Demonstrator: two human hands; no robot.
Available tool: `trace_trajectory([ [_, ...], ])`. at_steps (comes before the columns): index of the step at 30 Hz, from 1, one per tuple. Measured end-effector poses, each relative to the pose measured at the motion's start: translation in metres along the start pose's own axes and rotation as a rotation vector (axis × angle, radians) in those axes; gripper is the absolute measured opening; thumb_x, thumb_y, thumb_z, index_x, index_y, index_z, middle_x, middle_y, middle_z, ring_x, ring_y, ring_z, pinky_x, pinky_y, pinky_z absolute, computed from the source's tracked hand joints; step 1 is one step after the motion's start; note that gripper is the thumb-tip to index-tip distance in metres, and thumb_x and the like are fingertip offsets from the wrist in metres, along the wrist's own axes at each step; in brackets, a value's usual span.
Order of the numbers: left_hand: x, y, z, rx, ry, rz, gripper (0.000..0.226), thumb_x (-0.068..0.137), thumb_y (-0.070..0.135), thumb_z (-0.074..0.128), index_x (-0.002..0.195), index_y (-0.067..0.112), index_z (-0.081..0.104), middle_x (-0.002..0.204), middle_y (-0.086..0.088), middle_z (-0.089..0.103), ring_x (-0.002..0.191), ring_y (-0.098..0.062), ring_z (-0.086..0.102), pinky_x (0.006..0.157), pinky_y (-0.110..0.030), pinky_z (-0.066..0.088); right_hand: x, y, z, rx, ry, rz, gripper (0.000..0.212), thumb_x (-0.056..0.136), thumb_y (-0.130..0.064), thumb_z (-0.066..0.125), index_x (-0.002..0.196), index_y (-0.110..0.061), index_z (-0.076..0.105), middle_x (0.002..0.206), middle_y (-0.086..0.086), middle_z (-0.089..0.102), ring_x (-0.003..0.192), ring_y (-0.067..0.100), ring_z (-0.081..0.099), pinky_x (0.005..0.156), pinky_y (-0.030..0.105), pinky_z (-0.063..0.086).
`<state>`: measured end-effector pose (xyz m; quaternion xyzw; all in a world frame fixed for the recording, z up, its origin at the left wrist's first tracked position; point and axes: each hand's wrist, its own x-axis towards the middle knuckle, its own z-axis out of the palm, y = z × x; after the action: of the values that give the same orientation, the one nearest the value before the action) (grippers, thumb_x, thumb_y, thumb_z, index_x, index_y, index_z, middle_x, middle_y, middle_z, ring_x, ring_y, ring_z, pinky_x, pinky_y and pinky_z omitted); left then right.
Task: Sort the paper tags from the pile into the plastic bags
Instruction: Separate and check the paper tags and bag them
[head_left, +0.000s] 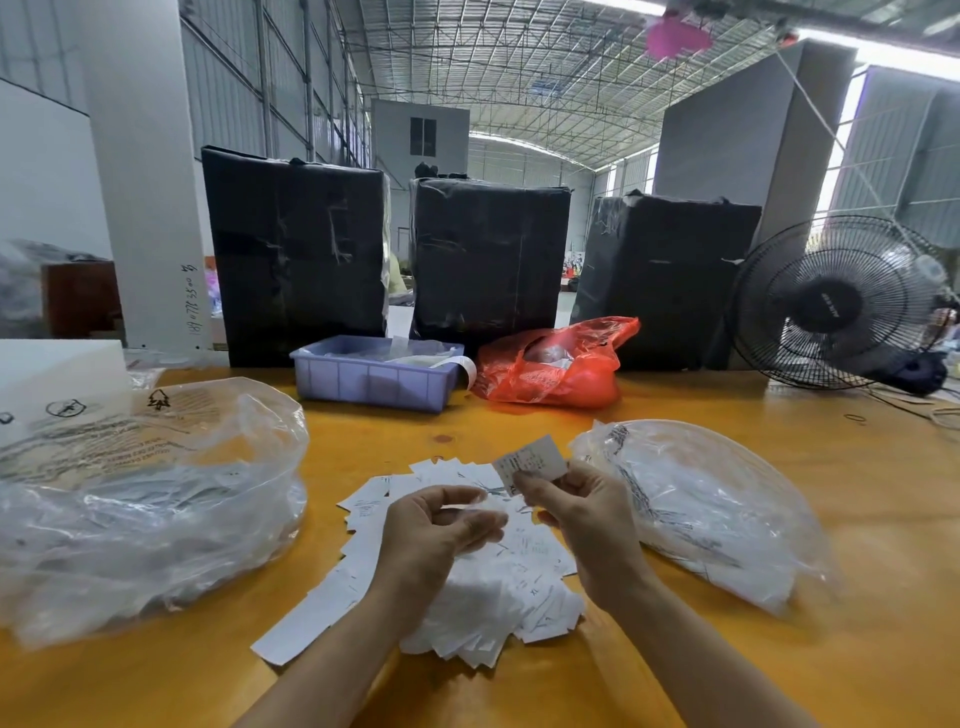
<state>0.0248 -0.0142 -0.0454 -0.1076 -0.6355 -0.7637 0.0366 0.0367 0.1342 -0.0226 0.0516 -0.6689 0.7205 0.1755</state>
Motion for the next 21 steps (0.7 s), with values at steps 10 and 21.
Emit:
trace_trajectory([
  [10,-0.0022,0.0004,0.0036,-0.052,-0.056,-0.020,0.047,0.059,0.018,0.077,0.101,0.003,0.061,0.079,-0.015,0.074,0.076,-0.024,0.073,0.062,-0.019,0.054,-0.0035,0.0007,0.0001,-0.070,-0.055,-0.060,0.011,0.078,-0.003,0.073,0.081,-0.013,0.070,0.074,0.002,0.072,0.068,0.005,0.066,0.061,0.016,0.051],
  [21,0.0010,-0.0020,-0.0006,-0.032,-0.036,-0.006,0.036,0.068,0.022,0.074,0.097,0.004,0.065,0.077,-0.014,0.074,0.075,-0.022,0.073,0.062,-0.019,0.055,-0.0051,0.0004,-0.0007,-0.224,-0.091,-0.052,0.011,0.079,-0.004,0.073,0.082,-0.014,0.068,0.082,0.010,0.072,0.074,0.014,0.065,0.075,0.034,0.054],
])
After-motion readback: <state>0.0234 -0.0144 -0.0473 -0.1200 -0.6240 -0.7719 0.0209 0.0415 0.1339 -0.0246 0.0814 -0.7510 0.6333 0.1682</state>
